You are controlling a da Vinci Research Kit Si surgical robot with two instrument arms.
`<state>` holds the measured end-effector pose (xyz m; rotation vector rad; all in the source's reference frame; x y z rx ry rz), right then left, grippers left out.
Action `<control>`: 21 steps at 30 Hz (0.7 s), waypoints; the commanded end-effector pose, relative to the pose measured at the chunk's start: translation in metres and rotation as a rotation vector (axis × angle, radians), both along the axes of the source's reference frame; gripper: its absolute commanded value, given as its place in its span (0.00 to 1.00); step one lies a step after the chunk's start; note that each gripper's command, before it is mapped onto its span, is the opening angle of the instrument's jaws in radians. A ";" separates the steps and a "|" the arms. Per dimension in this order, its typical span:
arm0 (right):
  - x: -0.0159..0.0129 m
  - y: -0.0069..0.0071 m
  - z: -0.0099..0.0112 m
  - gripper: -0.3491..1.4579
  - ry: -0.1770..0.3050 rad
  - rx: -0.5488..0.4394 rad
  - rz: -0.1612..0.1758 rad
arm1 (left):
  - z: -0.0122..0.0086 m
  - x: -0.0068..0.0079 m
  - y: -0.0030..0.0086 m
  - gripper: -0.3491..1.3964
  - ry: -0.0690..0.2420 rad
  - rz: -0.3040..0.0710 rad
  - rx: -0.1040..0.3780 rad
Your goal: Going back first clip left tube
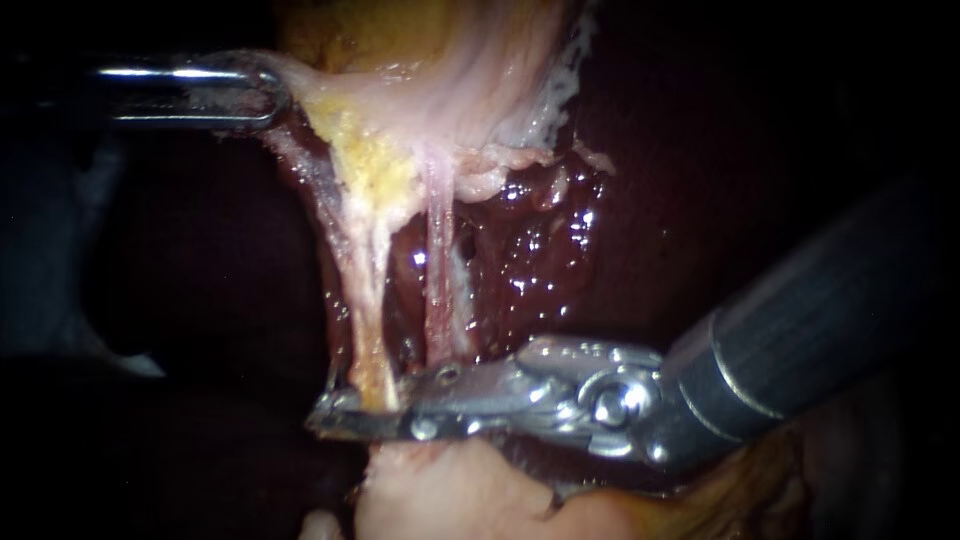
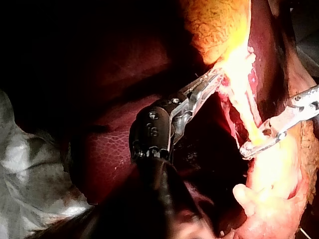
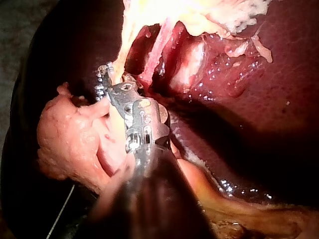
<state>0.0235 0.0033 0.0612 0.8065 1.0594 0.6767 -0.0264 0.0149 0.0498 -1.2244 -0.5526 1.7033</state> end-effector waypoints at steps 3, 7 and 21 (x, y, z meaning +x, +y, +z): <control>0.0000 0.0000 0.0001 0.00 0.005 0.003 -0.007 | -0.0001 0.0000 0.0000 0.00 0.000 0.000 0.000; 0.0002 0.0001 0.0003 0.36 0.045 0.002 0.013 | -0.0001 0.0000 0.0000 0.00 0.000 0.000 0.000; -0.0017 0.0023 0.0027 0.47 -0.017 -0.284 0.006 | -0.0003 -0.0001 -0.0002 0.00 0.001 -0.001 0.000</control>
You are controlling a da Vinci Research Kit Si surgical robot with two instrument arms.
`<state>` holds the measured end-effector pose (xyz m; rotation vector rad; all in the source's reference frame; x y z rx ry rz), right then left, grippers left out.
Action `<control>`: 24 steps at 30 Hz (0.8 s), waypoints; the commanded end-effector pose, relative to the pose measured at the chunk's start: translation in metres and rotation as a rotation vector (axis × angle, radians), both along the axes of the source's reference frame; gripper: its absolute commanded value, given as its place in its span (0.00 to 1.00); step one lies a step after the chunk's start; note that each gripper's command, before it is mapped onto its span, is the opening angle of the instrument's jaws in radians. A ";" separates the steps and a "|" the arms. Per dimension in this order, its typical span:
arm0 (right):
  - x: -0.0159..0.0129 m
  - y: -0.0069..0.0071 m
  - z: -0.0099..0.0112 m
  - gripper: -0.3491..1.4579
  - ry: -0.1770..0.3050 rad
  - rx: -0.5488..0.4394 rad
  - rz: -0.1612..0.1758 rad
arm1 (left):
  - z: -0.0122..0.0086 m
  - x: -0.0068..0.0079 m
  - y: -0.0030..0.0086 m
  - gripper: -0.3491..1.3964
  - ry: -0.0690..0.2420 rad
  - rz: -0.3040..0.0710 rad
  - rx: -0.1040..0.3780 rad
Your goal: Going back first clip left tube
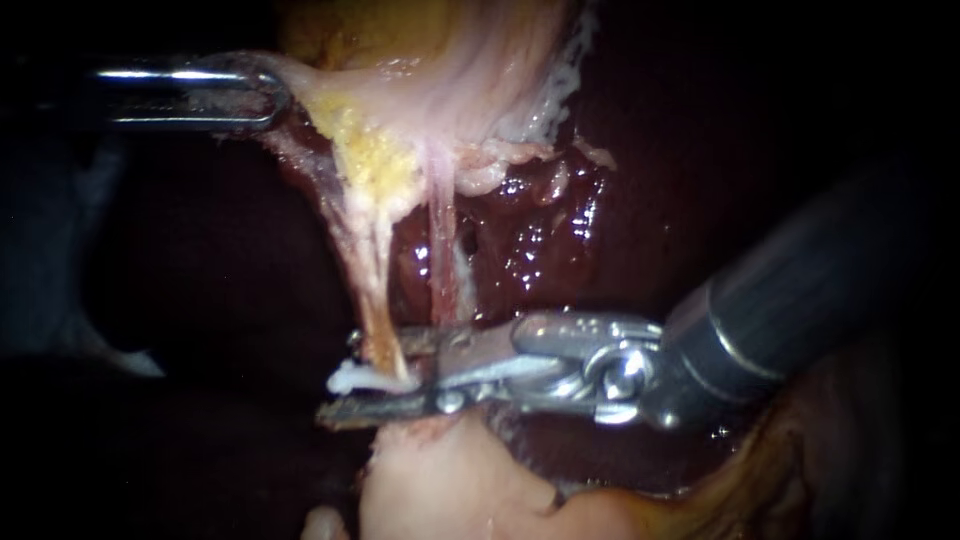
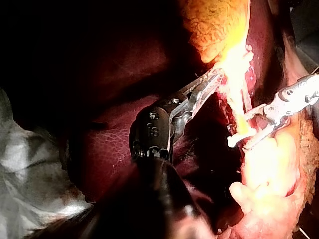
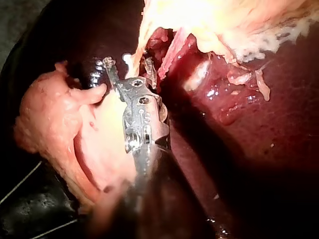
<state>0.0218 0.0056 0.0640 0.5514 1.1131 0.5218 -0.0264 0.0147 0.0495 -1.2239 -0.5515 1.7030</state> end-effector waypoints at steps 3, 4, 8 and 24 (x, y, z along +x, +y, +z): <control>-0.0018 0.0004 -0.0002 0.47 0.005 -0.048 -0.015 | 0.0000 0.0000 0.0000 0.00 0.000 0.000 0.000; -0.0024 0.0005 -0.0003 0.47 0.007 -0.064 -0.021 | 0.0000 0.0000 0.0000 0.00 0.000 0.000 0.000; -0.0060 0.0008 -0.0016 0.47 0.023 -0.177 -0.070 | 0.0000 0.0000 0.0000 0.00 0.000 0.000 0.000; -0.0185 0.0061 -0.0073 0.47 0.050 -0.337 -0.136 | 0.0000 0.0001 0.0000 0.00 0.000 0.000 -0.001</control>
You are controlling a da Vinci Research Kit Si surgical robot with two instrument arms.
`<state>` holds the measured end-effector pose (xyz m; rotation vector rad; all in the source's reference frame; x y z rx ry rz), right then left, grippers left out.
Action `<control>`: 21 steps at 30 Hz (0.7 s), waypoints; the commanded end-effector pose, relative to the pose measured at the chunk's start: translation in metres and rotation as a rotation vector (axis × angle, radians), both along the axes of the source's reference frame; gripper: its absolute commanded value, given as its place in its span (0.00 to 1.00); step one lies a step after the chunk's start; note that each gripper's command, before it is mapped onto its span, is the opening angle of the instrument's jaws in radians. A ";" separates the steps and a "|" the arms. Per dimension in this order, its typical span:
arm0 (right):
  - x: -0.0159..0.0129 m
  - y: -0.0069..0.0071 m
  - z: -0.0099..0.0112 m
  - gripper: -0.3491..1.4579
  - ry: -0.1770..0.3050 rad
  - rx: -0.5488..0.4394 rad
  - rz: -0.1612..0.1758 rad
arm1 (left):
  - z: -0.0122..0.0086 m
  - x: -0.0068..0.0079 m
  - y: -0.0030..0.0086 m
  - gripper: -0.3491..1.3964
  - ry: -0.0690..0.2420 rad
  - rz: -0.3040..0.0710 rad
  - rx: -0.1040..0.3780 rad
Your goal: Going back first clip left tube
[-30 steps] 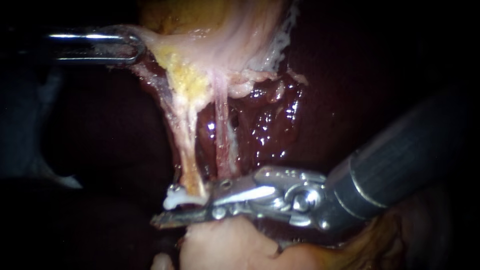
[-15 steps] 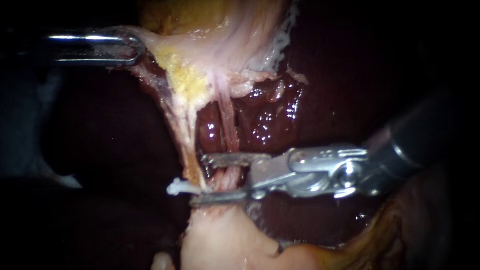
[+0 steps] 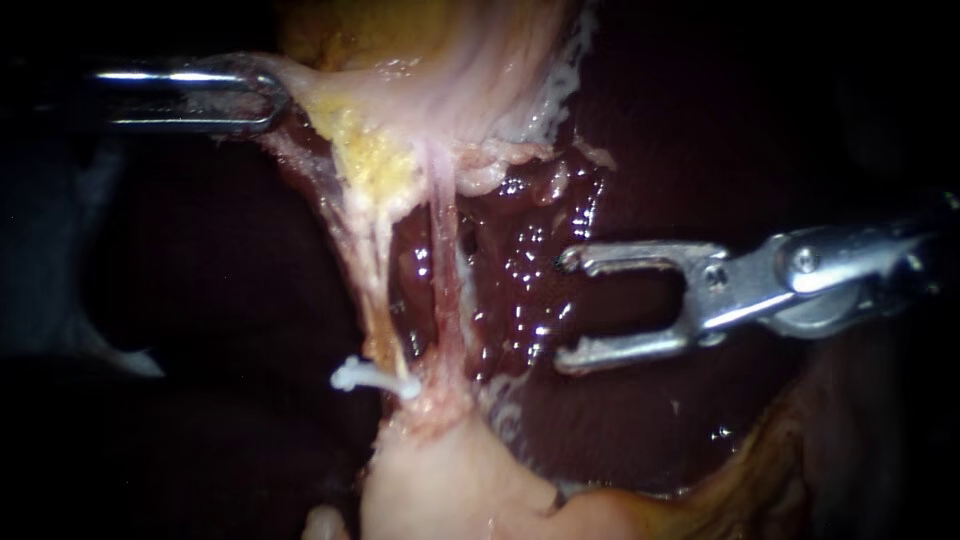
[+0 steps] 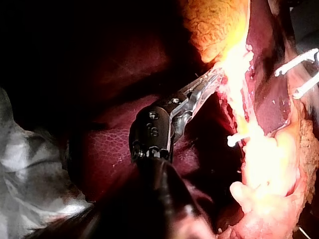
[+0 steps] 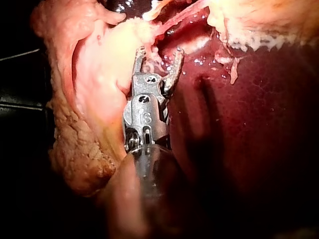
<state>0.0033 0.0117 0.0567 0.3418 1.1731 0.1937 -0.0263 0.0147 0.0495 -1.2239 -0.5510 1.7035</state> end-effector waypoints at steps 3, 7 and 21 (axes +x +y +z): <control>-0.0006 0.0003 0.0000 0.47 -0.001 0.004 0.000 | 0.0000 0.0000 0.0000 0.00 0.000 0.000 0.000; -0.0010 0.0003 0.0001 0.47 0.000 0.004 -0.001 | 0.0000 -0.0001 0.0000 0.00 0.000 0.000 0.000; -0.0010 0.0002 0.0001 0.47 0.000 0.003 -0.001 | 0.0021 -0.0026 -0.0015 0.00 0.002 0.002 -0.018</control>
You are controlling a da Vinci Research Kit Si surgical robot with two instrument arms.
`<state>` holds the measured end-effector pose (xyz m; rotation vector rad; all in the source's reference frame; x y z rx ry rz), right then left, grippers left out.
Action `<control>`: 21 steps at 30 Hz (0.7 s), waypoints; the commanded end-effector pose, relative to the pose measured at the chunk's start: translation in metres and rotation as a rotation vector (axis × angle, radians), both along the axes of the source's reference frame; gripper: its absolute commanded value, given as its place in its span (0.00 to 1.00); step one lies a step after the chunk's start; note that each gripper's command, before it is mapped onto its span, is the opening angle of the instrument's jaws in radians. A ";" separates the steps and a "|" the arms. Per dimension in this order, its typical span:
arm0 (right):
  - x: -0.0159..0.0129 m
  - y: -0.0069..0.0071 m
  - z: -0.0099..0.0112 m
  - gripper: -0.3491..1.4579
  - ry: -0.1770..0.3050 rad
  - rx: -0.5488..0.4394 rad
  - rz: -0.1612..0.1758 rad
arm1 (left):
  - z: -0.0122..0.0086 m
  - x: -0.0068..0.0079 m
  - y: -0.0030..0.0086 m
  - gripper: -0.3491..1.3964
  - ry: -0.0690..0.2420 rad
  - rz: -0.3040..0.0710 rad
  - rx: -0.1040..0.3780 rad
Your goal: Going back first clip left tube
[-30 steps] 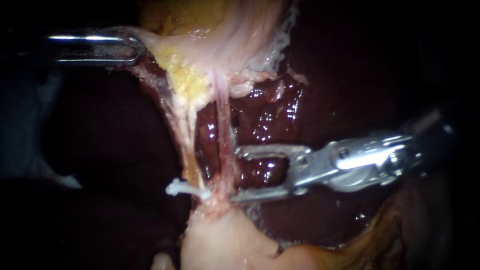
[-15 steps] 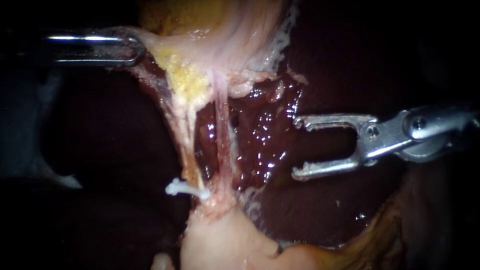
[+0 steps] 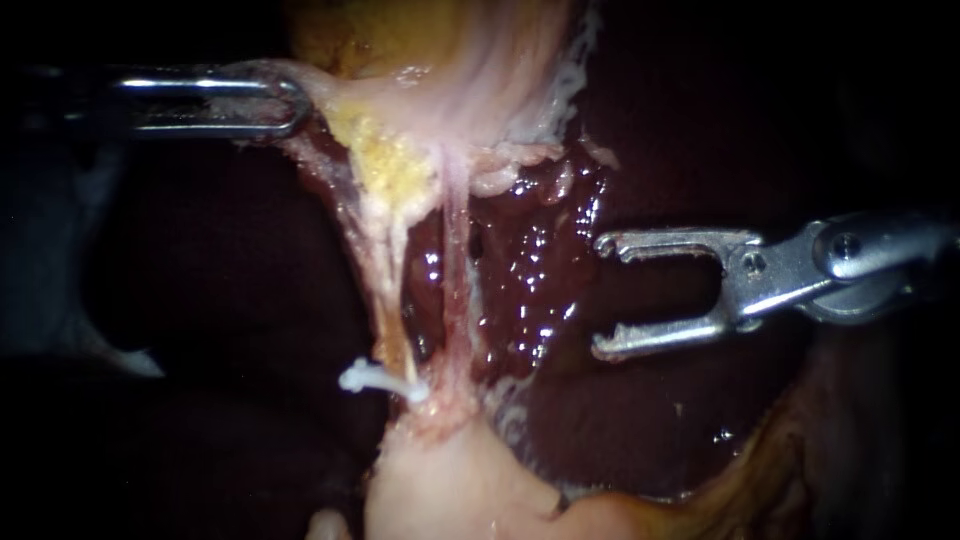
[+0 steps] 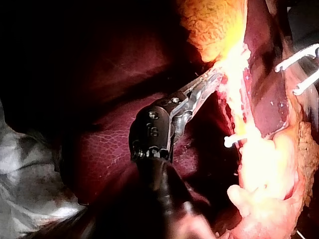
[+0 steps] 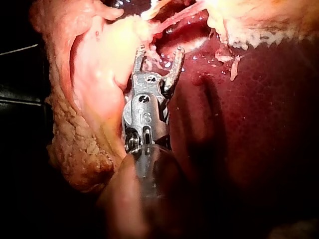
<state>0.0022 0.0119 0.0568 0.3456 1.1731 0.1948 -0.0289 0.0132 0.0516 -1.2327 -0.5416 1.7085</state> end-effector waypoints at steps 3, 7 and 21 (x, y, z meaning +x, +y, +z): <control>0.0001 0.0000 0.0000 0.47 0.000 0.000 0.000 | 0.0008 -0.0009 -0.0007 0.00 0.000 0.007 -0.018; 0.0002 -0.0001 0.0000 0.47 -0.001 0.000 0.000 | 0.0018 -0.0018 -0.0014 0.00 -0.001 0.017 -0.034; 0.0002 -0.0002 -0.0001 0.47 0.000 0.000 0.000 | 0.0021 -0.0020 -0.0014 0.00 0.001 0.023 -0.046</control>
